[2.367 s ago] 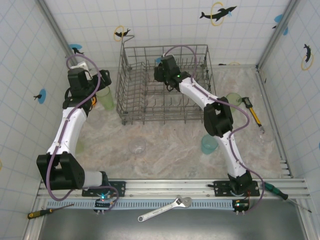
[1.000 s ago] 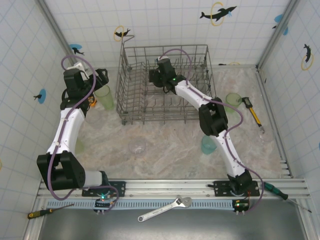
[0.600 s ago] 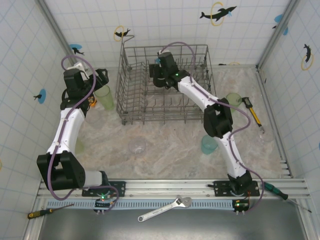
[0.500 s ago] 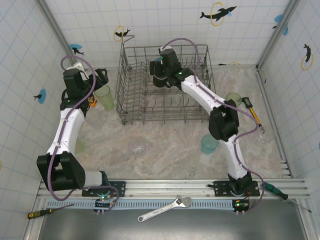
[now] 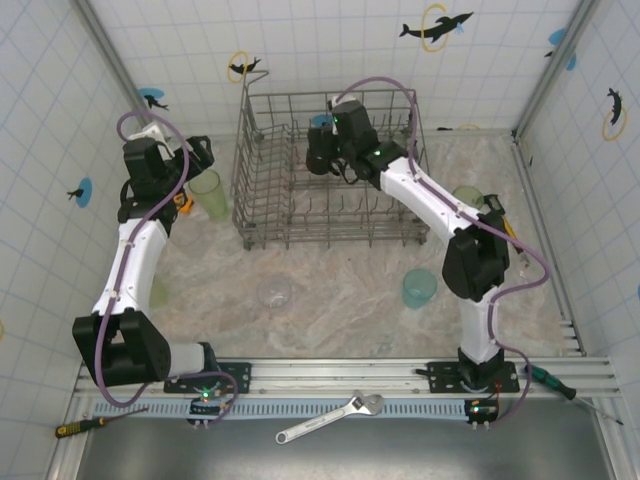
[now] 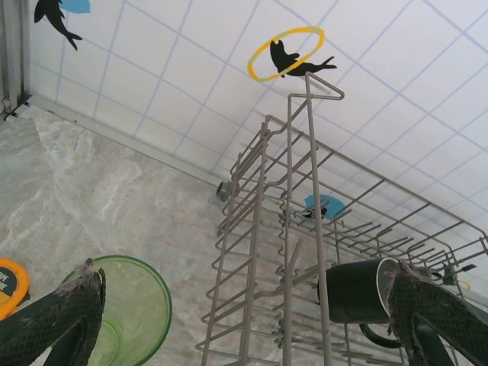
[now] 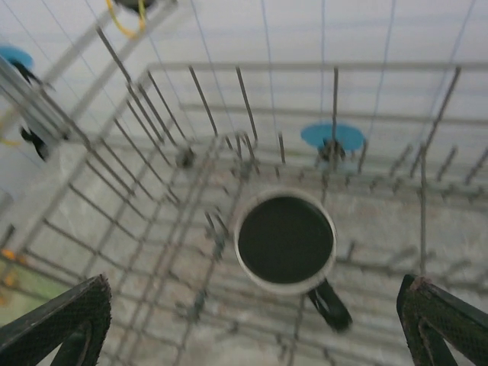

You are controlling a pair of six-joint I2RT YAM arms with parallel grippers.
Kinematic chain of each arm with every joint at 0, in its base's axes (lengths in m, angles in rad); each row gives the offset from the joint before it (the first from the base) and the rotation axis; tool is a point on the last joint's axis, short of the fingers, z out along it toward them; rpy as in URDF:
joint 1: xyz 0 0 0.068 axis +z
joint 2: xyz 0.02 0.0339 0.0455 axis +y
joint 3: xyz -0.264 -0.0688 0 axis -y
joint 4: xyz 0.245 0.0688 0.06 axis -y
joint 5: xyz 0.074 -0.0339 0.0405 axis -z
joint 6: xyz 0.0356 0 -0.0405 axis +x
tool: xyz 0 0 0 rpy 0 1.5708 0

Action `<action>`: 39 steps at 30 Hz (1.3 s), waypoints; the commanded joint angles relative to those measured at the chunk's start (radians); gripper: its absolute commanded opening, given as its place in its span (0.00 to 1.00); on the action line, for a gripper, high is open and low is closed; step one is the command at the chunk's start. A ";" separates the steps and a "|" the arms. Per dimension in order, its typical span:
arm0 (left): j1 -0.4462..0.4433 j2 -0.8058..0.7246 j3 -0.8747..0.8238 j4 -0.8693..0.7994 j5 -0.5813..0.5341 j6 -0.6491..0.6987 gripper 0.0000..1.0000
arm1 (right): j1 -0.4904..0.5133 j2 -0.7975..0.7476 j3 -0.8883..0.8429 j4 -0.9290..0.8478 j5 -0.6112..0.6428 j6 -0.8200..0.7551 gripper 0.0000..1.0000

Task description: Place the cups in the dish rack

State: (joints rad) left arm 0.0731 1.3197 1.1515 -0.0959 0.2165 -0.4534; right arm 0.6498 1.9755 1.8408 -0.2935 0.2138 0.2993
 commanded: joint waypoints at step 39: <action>0.005 -0.259 -0.167 -0.550 -0.129 -0.065 0.98 | -0.244 -0.783 -0.857 0.083 -0.119 -0.011 0.99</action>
State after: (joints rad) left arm 0.0731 1.0439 1.0088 -0.5949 0.1150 -0.5308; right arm 0.4232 1.2228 1.0092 -0.2001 0.1249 0.3027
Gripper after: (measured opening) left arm 0.975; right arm 0.994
